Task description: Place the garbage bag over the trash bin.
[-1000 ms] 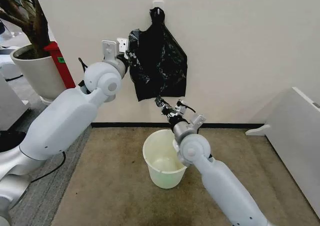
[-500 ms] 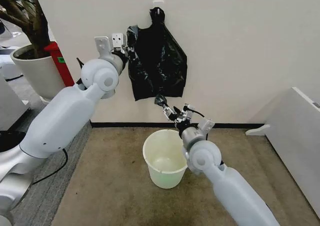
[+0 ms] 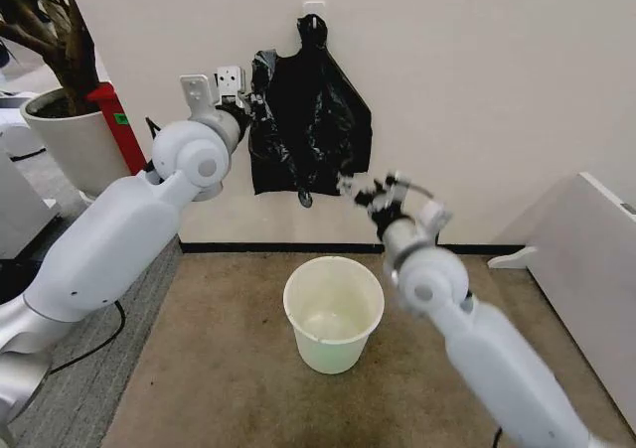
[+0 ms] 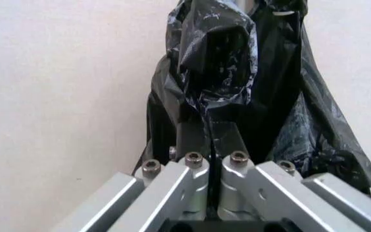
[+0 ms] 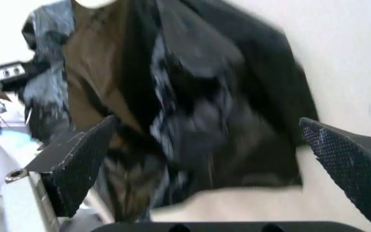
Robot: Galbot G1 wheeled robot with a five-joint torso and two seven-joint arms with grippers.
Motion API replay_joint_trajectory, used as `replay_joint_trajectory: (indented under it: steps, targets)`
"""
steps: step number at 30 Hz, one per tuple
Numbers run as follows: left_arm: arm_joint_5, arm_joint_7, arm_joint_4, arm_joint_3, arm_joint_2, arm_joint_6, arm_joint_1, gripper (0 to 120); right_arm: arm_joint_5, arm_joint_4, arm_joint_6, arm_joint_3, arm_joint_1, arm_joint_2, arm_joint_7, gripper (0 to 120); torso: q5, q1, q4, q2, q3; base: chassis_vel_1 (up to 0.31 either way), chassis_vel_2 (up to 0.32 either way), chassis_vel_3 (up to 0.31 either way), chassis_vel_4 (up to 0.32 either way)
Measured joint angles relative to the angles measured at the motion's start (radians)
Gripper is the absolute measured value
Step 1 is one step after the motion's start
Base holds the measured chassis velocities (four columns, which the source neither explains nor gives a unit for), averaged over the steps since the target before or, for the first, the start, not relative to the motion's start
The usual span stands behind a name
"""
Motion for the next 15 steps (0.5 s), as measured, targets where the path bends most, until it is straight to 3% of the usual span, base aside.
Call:
replay_joint_trajectory:
  steps: [5, 15]
  targets:
    - [-0.003, -0.001, -0.010, -0.001, 0.007, -0.006, 0.011, 0, -0.184, -0.095, -0.078, -0.099, 0.136, 0.036, 0.028, 100, -0.0001, 0.000, 0.0000, 0.000, 0.000, 0.000, 0.000, 0.000, 0.000]
    - [-0.005, -0.001, -0.010, -0.011, 0.003, -0.014, 0.021, 0, -0.348, -0.220, -0.199, -0.219, 0.301, 0.116, 0.079, 100, -0.0001, 0.000, 0.0000, 0.000, 0.000, 0.000, 0.000, 0.000, 0.000]
